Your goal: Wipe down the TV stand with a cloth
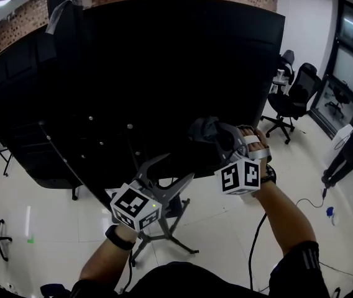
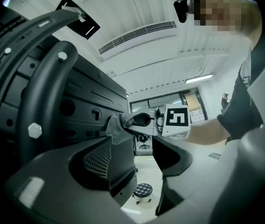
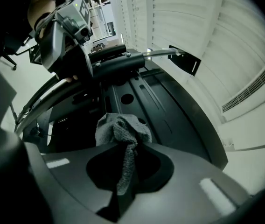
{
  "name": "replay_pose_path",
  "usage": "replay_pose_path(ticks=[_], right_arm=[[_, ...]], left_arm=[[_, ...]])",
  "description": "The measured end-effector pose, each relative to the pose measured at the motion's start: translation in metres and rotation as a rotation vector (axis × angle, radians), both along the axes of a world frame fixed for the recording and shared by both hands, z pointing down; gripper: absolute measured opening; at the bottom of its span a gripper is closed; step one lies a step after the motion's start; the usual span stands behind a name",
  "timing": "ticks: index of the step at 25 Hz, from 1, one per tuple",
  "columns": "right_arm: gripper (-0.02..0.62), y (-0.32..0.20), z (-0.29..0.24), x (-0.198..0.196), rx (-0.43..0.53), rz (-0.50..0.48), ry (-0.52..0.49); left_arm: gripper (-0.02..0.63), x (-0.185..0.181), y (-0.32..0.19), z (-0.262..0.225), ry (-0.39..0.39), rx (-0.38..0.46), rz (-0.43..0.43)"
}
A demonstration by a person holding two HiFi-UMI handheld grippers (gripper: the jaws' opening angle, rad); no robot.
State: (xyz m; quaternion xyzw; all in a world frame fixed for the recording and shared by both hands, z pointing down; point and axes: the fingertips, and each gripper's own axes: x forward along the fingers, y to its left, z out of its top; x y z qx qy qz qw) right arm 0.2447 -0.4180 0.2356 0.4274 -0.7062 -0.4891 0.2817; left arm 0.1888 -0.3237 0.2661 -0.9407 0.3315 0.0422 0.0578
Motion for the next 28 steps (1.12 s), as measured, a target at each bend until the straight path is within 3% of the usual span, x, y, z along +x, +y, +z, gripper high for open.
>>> replay_pose_path(ticks=[8, 13, 18, 28], right_arm=[[0.015, -0.003, -0.006, 0.024, 0.002, 0.047, -0.022], [0.015, 0.026, -0.033, 0.001, 0.009, -0.004, -0.108], [0.015, 0.075, -0.065, -0.051, 0.073, -0.092, -0.128], [0.016, 0.149, -0.112, -0.217, 0.168, -0.244, -0.091]], left_arm=[[0.298, 0.002, 0.006, -0.001, -0.002, 0.000, 0.003], [0.298, -0.023, 0.014, -0.008, 0.012, 0.019, -0.010], [0.298, -0.072, 0.027, -0.019, 0.027, 0.042, -0.038], [0.298, -0.218, 0.063, -0.047, 0.046, 0.097, -0.122]])
